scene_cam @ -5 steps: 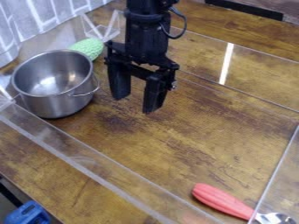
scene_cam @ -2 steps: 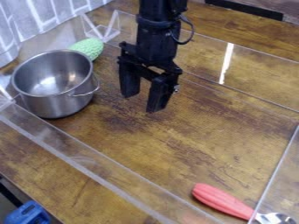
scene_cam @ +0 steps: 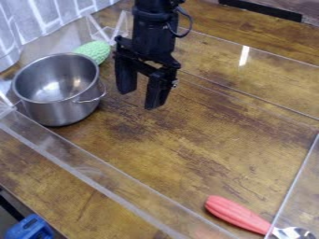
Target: Put the green object in the silver pot
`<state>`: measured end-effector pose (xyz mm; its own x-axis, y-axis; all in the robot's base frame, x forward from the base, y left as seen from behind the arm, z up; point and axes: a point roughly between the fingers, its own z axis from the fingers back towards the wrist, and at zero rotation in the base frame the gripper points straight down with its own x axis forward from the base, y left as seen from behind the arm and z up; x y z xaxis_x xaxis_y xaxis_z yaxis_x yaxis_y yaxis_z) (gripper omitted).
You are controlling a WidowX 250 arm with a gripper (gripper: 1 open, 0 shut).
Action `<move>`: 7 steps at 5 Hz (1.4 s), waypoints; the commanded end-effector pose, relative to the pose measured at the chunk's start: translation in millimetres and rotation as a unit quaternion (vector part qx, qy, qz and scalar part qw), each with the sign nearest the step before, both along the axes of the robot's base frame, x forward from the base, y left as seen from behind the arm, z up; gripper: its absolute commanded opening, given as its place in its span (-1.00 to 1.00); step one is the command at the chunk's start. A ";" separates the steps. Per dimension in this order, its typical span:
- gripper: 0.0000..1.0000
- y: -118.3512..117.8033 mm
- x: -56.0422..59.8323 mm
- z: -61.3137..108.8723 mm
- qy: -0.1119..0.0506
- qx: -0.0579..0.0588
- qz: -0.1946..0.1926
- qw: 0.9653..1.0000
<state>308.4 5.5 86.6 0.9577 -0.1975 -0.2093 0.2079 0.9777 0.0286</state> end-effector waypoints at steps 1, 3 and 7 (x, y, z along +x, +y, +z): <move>1.00 21.0 17.6 20.7 -0.040 0.007 -0.014 0.999; 1.00 40.3 47.1 23.1 -0.067 0.022 0.013 0.997; 1.00 69.3 69.1 5.7 -0.079 0.029 0.065 0.994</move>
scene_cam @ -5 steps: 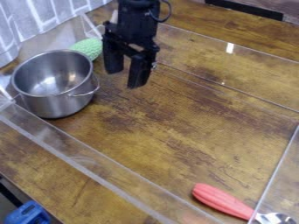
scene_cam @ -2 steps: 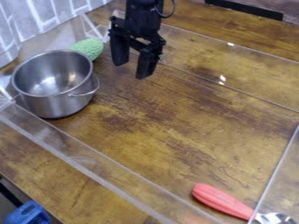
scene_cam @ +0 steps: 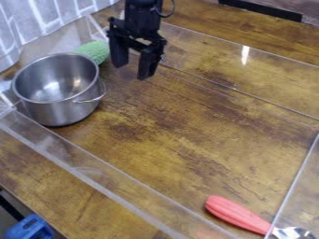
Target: Put the green object in the silver pot
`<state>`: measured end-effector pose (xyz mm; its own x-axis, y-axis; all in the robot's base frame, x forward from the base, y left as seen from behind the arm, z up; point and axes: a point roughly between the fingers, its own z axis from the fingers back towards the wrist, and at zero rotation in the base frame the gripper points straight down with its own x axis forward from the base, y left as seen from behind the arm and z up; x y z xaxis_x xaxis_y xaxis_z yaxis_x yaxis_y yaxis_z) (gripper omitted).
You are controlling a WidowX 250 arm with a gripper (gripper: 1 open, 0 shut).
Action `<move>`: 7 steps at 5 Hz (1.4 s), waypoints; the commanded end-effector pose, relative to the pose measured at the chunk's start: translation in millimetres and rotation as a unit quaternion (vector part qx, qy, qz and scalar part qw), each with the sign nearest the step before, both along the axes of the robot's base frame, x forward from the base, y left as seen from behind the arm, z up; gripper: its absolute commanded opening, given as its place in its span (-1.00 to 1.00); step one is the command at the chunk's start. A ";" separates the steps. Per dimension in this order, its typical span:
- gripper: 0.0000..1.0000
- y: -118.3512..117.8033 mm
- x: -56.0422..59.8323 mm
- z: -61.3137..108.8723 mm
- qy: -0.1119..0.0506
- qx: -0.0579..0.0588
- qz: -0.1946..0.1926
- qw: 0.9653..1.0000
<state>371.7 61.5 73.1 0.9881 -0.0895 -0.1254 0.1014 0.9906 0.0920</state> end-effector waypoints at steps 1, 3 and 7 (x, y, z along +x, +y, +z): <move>1.00 13.8 9.8 18.5 -0.034 0.005 0.030 0.999; 1.00 10.5 17.0 8.9 -0.033 0.002 0.036 0.999; 1.00 28.2 -4.7 19.6 -0.072 0.029 0.028 0.997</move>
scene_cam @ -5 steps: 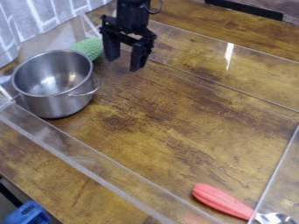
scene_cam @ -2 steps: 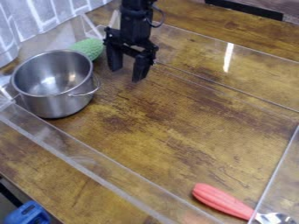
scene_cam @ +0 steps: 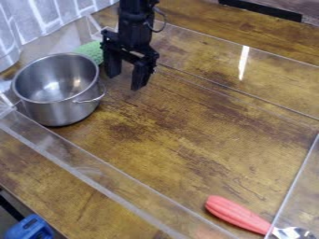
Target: Put the green object in the silver pot
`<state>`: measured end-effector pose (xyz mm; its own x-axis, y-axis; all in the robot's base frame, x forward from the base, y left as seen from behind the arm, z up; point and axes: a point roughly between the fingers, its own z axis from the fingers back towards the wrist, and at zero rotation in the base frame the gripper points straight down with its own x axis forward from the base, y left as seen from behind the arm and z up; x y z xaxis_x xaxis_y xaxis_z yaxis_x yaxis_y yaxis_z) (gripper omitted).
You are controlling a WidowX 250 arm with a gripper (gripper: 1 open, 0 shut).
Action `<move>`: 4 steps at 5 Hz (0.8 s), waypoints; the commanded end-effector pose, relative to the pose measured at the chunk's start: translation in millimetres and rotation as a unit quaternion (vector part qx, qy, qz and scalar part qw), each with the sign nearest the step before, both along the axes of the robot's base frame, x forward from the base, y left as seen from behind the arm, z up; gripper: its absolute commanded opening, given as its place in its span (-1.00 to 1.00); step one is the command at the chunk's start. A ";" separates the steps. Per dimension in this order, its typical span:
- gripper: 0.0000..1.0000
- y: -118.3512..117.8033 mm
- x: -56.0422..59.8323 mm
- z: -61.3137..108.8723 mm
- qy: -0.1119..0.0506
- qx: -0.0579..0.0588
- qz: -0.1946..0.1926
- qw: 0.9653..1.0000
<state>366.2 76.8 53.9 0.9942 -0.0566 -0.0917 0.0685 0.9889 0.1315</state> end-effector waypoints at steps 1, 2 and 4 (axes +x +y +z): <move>1.00 5.4 -2.2 37.1 -0.052 0.012 0.005 0.999; -1.00 -2.3 -4.5 36.9 -0.052 0.011 -0.003 0.999; -1.00 13.2 13.0 33.3 -0.051 0.009 -0.032 0.998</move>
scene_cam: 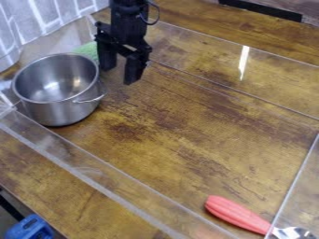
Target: Put the green object in the silver pot
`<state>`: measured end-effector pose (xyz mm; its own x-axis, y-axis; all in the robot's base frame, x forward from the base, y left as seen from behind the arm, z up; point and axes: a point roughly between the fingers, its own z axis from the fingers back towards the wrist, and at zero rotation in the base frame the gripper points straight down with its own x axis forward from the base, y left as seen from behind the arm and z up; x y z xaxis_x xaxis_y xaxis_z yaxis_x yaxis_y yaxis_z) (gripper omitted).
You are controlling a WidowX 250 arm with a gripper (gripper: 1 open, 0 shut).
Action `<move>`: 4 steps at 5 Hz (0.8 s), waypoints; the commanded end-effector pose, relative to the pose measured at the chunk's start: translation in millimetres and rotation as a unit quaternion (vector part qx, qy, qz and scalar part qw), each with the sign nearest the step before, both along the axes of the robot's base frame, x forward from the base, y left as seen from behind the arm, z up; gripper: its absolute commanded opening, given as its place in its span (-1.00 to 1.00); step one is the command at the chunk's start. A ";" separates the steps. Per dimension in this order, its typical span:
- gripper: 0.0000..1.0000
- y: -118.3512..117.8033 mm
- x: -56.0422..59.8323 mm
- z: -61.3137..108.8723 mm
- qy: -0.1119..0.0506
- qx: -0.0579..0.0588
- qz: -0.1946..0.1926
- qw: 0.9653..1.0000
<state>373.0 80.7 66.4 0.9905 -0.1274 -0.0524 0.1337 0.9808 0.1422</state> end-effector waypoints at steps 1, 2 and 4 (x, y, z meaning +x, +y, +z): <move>-1.00 2.5 5.0 26.1 -0.032 0.006 0.033 0.999; 1.00 7.7 4.2 27.2 -0.040 0.010 0.039 0.998; 1.00 33.2 -0.7 45.3 -0.056 0.018 0.050 0.997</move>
